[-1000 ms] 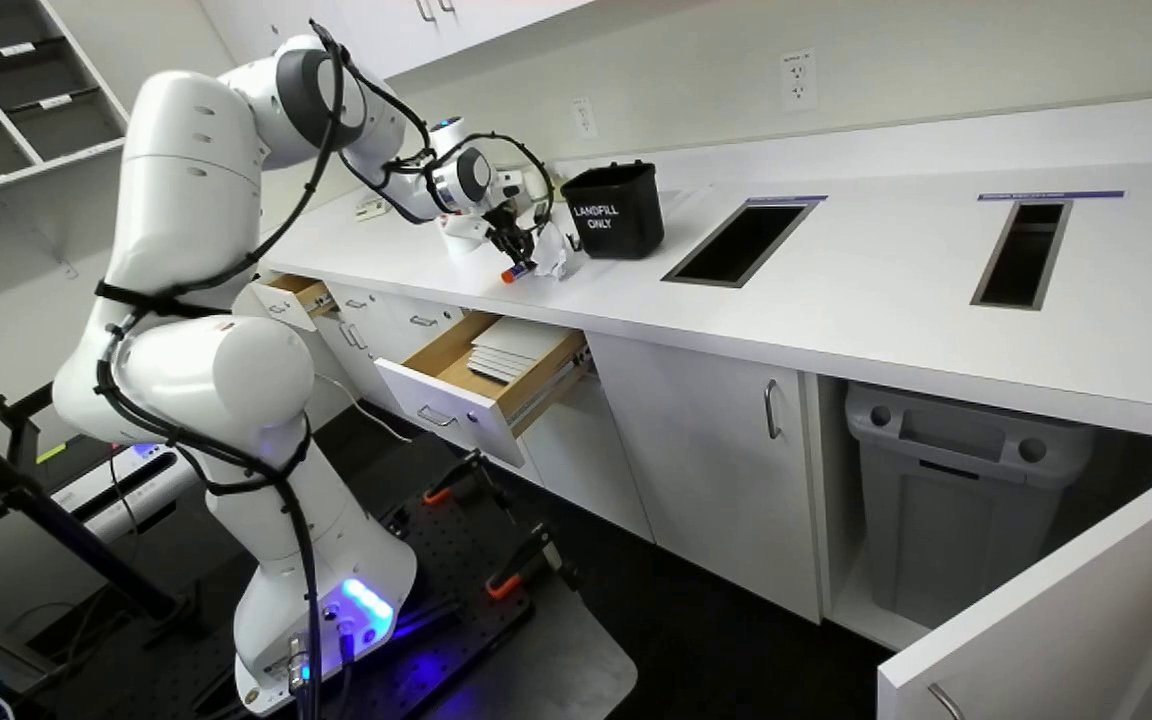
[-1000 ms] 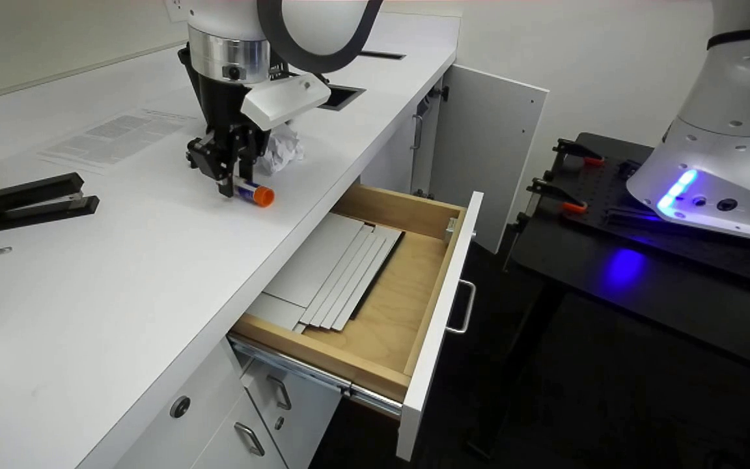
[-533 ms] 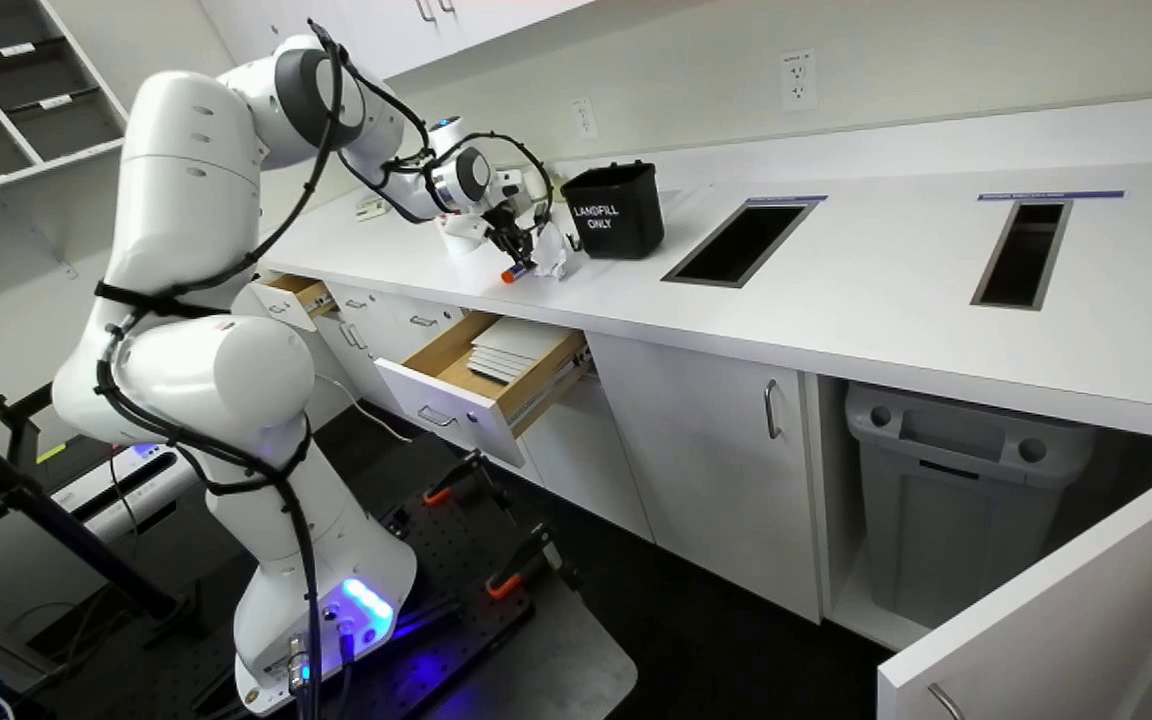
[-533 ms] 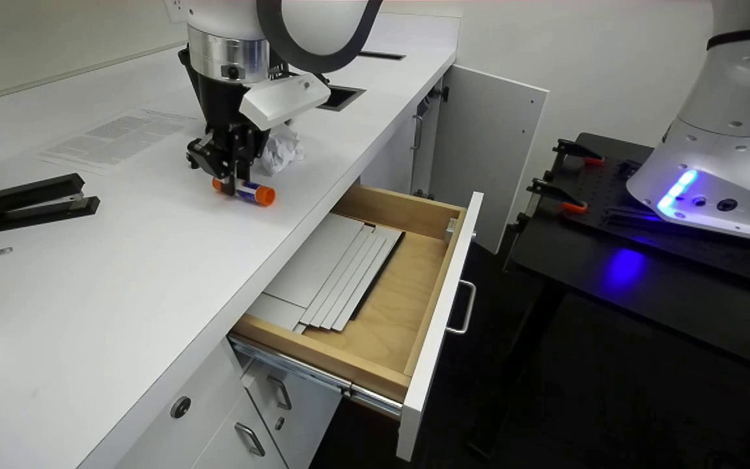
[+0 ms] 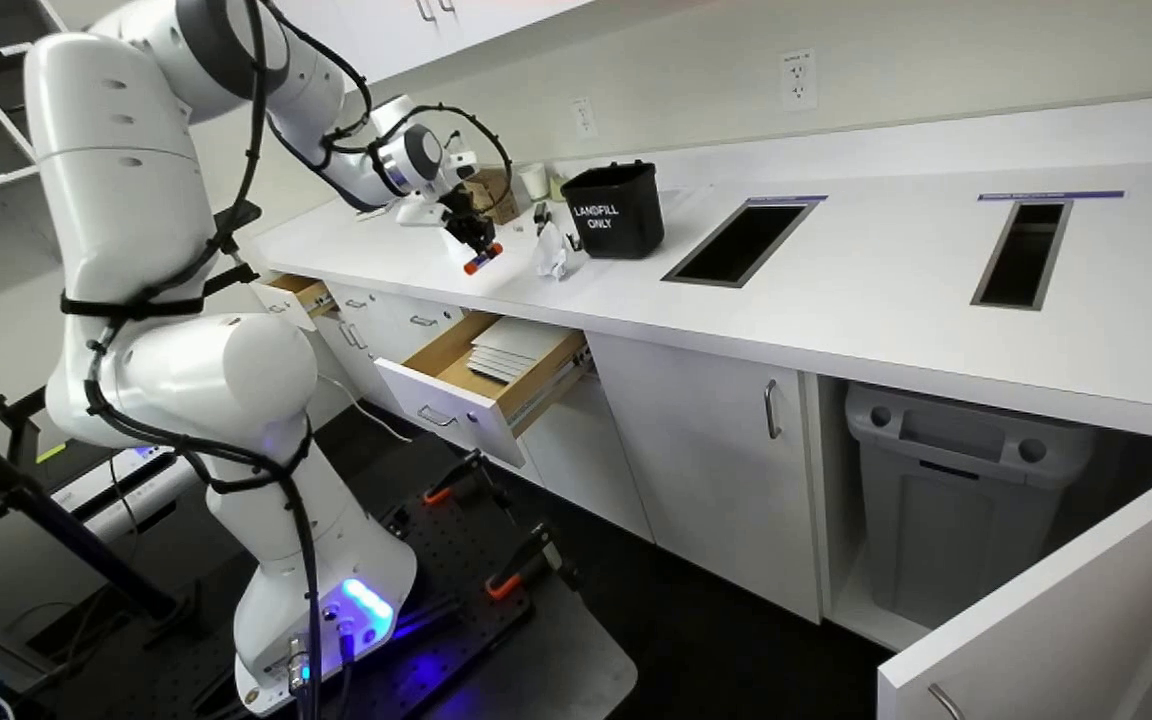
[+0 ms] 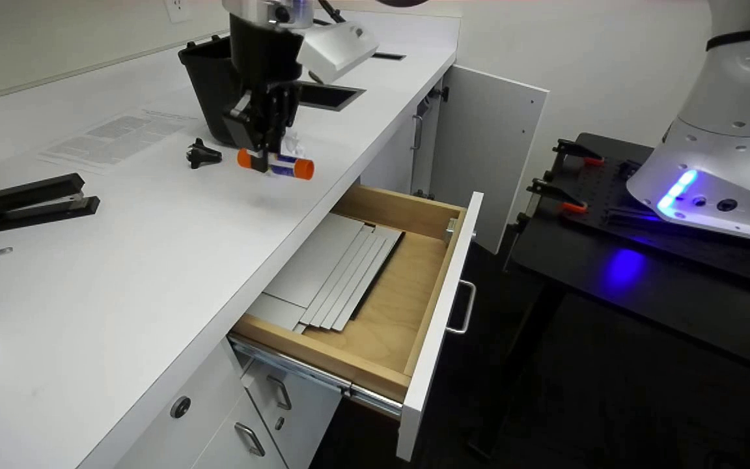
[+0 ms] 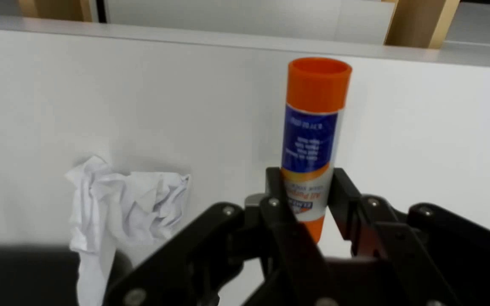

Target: Put the glue stick inside the open drawer

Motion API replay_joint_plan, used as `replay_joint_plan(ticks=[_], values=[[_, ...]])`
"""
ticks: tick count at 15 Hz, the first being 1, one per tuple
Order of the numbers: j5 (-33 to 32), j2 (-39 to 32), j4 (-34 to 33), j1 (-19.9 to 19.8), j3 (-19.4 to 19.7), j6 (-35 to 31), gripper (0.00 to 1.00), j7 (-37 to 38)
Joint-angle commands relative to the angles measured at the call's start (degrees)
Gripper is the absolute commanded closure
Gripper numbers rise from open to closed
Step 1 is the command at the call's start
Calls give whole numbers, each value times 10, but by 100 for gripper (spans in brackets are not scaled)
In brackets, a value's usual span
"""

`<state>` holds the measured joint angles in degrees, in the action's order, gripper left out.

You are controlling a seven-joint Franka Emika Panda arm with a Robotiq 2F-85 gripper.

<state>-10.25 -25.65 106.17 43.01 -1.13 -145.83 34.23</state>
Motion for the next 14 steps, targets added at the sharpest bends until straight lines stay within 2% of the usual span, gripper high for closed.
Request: replay_joint_plan(ticks=[1, 8, 9, 11, 14], values=[[-31, 107, 137, -8, -24, -38, 92, -7], [11, 217, 362, -64, -110, -149, 92, -96], [-12, 161, 280, -58, -107, -115, 70, -67], [-7, 183, 331, -72, -121, -136, 70, -76], [-5, 197, 345, -80, -125, -138, 70, -79]])
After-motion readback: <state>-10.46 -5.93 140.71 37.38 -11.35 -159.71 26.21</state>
